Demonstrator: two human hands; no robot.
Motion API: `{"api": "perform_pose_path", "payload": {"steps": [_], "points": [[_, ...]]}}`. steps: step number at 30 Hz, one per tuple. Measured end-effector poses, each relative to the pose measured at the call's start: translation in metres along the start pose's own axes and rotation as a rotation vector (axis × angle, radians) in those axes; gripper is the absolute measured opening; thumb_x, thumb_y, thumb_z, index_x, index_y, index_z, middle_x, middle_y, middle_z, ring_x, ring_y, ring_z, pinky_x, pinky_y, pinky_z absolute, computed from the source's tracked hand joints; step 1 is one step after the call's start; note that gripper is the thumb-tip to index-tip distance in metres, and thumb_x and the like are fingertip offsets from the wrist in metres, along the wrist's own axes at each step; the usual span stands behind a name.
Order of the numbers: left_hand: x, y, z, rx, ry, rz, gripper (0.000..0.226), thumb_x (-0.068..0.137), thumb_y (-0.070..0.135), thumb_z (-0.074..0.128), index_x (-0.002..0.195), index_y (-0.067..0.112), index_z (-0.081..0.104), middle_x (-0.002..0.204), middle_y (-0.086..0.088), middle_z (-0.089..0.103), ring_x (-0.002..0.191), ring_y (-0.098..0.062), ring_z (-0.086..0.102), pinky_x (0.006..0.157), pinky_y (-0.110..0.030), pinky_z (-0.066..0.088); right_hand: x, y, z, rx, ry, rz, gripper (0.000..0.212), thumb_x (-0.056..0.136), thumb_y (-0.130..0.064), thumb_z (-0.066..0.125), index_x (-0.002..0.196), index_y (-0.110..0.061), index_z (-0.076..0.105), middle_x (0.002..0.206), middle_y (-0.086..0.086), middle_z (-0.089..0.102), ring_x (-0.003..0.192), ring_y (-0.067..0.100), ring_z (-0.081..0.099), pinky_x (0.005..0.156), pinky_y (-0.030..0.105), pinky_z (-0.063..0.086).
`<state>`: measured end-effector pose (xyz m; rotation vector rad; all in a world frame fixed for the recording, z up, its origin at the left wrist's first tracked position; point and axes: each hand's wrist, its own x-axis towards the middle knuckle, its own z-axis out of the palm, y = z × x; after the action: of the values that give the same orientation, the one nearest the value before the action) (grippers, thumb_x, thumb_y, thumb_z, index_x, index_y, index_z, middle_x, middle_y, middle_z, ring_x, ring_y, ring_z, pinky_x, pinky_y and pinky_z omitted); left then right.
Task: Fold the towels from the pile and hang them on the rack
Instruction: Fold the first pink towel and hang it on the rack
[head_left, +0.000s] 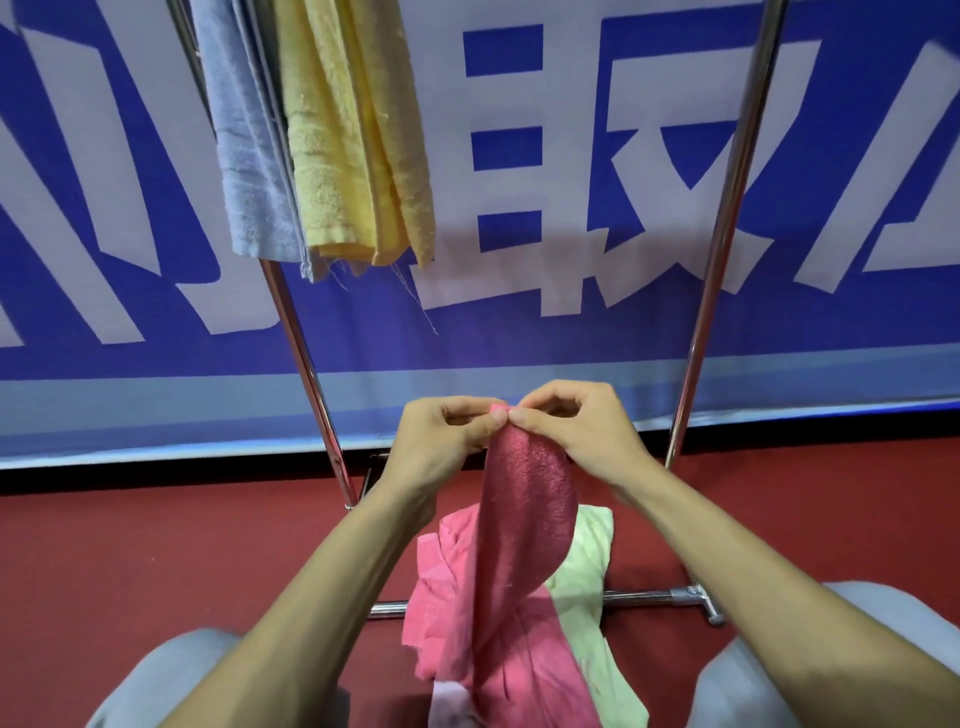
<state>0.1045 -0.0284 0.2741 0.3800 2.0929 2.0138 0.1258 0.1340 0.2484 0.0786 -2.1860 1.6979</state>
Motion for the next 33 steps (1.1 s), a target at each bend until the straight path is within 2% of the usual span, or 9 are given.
{"api": "perform_pose_path", "payload": {"steps": [4,8,11,14,16,19,25,30,33], "points": [[0.002,0.005,-0.008,0.140,0.034,0.076,0.016,0.091,0.007,0.060,0.084,0.015,0.071,0.087,-0.012,0.072,0.079,-0.016,0.063,0.080,-0.033,0.052,0.006,0.004,0.000,-0.088,-0.104,0.018,0.024,0.078,-0.019,0.077,0.100,-0.022,0.068,0.072,-0.004,0.064,0.063,0.004,0.055,0.067,0.021,0.044],[-0.001,0.017,-0.019,0.183,-0.046,0.145,0.024,0.094,0.006,0.054,0.078,0.018,0.068,0.081,-0.006,0.064,0.078,-0.016,0.057,0.076,-0.030,0.044,0.008,0.008,0.002,-0.349,-0.315,-0.108,0.024,0.084,-0.029,0.070,0.101,-0.044,0.063,0.094,0.004,0.062,0.092,0.013,0.056,0.084,0.024,0.043],[-0.004,0.026,-0.028,0.185,-0.116,0.183,0.024,0.093,0.004,0.054,0.078,0.017,0.067,0.078,-0.004,0.061,0.077,-0.015,0.054,0.076,-0.028,0.043,0.004,0.008,0.005,-0.339,-0.456,-0.082,0.020,0.081,-0.032,0.073,0.096,-0.020,0.071,0.100,0.001,0.064,0.103,0.007,0.054,0.093,0.027,0.043],[-0.004,0.029,-0.035,0.187,-0.077,0.182,0.025,0.092,0.003,0.054,0.076,0.017,0.067,0.074,-0.001,0.059,0.071,-0.012,0.051,0.071,-0.026,0.039,0.001,0.006,0.004,-0.233,-0.500,0.006,0.028,0.078,-0.030,0.076,0.092,-0.006,0.069,0.089,0.001,0.064,0.083,0.008,0.060,0.081,0.029,0.047],[-0.002,0.029,-0.037,0.156,0.027,0.169,0.026,0.090,0.002,0.055,0.075,0.018,0.068,0.073,0.000,0.058,0.069,-0.011,0.048,0.070,-0.028,0.036,0.001,0.006,0.004,-0.220,-0.458,0.034,0.032,0.077,-0.032,0.077,0.081,-0.003,0.063,0.074,0.001,0.058,0.069,0.008,0.053,0.067,0.027,0.043],[0.003,0.031,-0.044,0.048,0.252,0.115,0.027,0.089,0.000,0.054,0.078,0.019,0.070,0.072,0.004,0.058,0.065,-0.007,0.046,0.062,-0.023,0.035,0.004,0.006,0.004,-0.267,-0.306,0.015,0.026,0.079,-0.029,0.076,0.065,-0.015,0.058,0.059,-0.008,0.051,0.055,0.003,0.042,0.054,0.020,0.034],[0.018,0.025,-0.062,-0.085,0.442,0.031,0.023,0.088,0.001,0.056,0.085,0.018,0.072,0.081,-0.002,0.063,0.070,-0.013,0.051,0.064,-0.025,0.041,0.008,0.005,0.002,-0.037,-0.073,0.007,0.017,0.088,-0.014,0.065,0.070,-0.013,0.066,0.054,-0.014,0.058,0.053,-0.005,0.047,0.055,0.010,0.037],[0.023,0.019,-0.059,0.340,0.445,0.250,0.018,0.088,0.014,0.060,0.100,0.015,0.073,0.085,0.002,0.070,0.074,-0.012,0.061,0.080,-0.032,0.054,0.013,0.007,-0.007,0.185,0.146,0.136,0.004,0.080,-0.005,0.072,0.080,-0.007,0.070,0.067,-0.005,0.070,0.061,0.001,0.062,0.061,0.013,0.050],[0.016,0.020,-0.054,0.695,0.440,0.416,0.022,0.090,0.018,0.059,0.107,0.012,0.072,0.091,-0.002,0.073,0.080,-0.014,0.064,0.080,-0.019,0.043,0.014,0.007,-0.015,0.274,0.255,0.223,0.018,0.074,-0.002,0.076,0.090,0.003,0.069,0.076,0.010,0.071,0.064,0.011,0.065,0.063,0.019,0.054]]}}
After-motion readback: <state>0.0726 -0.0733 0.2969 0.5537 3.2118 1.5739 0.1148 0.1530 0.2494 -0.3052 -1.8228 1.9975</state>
